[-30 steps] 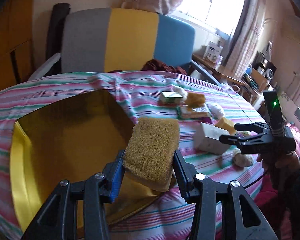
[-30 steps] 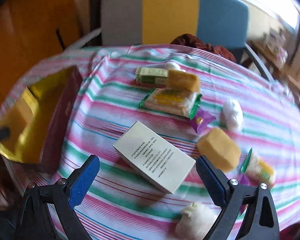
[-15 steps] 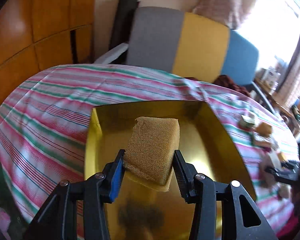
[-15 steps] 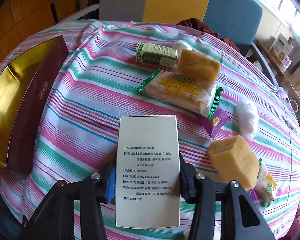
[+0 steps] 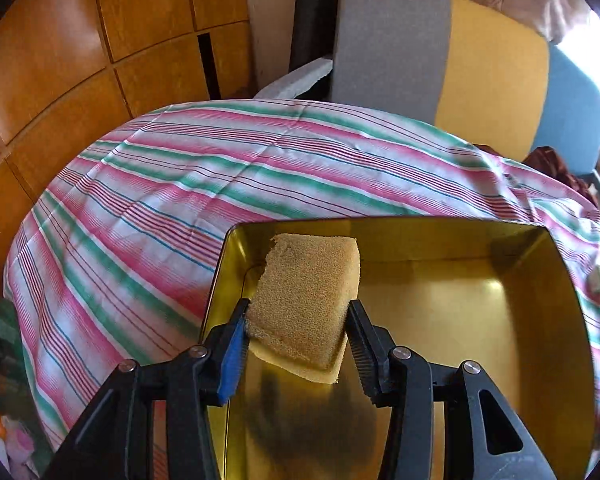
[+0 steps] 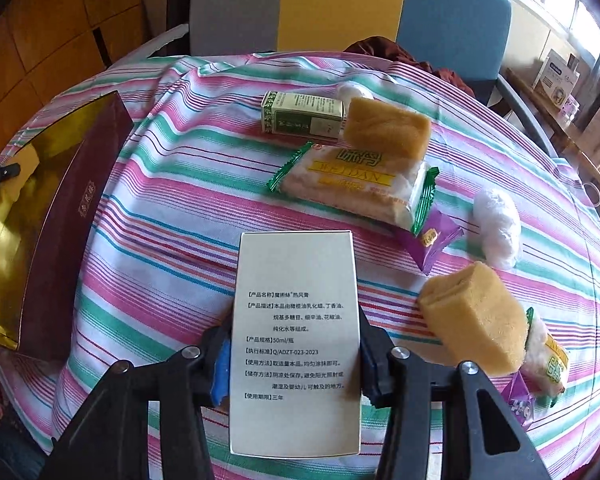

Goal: Organize objects
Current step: 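Place the sponge in the gold tray with the left gripper while the right places the white box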

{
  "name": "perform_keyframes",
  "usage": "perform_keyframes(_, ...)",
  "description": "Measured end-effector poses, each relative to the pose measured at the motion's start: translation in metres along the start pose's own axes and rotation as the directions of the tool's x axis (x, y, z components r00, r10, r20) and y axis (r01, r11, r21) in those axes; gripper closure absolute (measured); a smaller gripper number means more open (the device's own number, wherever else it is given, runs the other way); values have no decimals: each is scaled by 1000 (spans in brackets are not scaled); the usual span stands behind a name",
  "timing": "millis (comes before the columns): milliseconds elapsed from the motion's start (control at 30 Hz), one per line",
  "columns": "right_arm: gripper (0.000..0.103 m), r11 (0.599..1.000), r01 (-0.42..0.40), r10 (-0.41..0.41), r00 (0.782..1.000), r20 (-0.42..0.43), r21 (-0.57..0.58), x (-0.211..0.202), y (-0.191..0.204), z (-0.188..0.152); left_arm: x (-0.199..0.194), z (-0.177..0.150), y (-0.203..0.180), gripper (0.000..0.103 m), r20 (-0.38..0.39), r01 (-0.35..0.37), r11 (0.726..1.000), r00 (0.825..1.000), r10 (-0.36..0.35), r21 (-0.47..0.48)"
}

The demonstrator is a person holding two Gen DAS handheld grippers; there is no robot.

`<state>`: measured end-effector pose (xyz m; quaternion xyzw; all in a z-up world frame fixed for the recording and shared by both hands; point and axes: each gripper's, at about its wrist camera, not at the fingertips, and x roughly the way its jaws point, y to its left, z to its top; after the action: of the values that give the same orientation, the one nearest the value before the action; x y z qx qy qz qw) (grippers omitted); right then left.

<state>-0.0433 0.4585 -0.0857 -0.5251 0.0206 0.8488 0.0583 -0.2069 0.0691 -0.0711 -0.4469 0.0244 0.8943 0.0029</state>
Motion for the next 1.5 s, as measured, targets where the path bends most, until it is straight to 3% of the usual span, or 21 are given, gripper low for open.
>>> perform_keyframes(167, 54, 1000, -4, 4, 1000, 3, -1, 1, -2, 0, 19, 11, -4, 54, -34, -27, 1000, 999, 27, 5)
perform_keyframes(267, 54, 1000, 0, 0, 1000, 5, -3, 1, -1, 0, 16, 12, -4, 45, -29, -14, 1000, 999, 14, -1)
perform_keyframes(433, 54, 1000, -3, 3, 1000, 8, 11, 0, -3, 0, -13, 6, 0, 27, 44, 16, 999, 999, -17, 30)
perform_keyframes(633, 54, 999, 30, -31, 1000, 3, 38, -2, -5, 1, -61, -9, 27, 23, 122, 58, 998, 991, -58, 9)
perform_keyframes(800, 54, 996, 8, -14, 998, 65, 94, -39, 4, 13, -99, -36, 61, 22, 182, 83, 996, 980, -75, -39)
perform_keyframes(933, 54, 997, -68, 64, 988, 143, 22, -80, 49, 33, -110, -60, 81, 21, 172, 106, 992, 981, -92, -72)
perform_keyframes(1067, 54, 978, -182, 195, 971, 135, -107, -97, 118, 53, -116, -78, 97, 21, 161, 121, 987, 982, -102, -109)
perform_keyframes(1233, 54, 927, -313, 323, 946, 15, -209, -76, 216, 69, -121, -92, 116, 21, 162, 129, 980, 981, -104, -151)
perform_keyframes(1367, 54, 903, -375, 355, 926, -130, -209, -32, 284, 76, -124, -99, 130, 21, 177, 129, 977, 979, -98, -169)
perform_keyframes(1500, 54, 903, -382, 340, 915, -217, -197, 5, 329, 80, -122, -105, 141, 21, 166, 137, 972, 980, -106, -188)
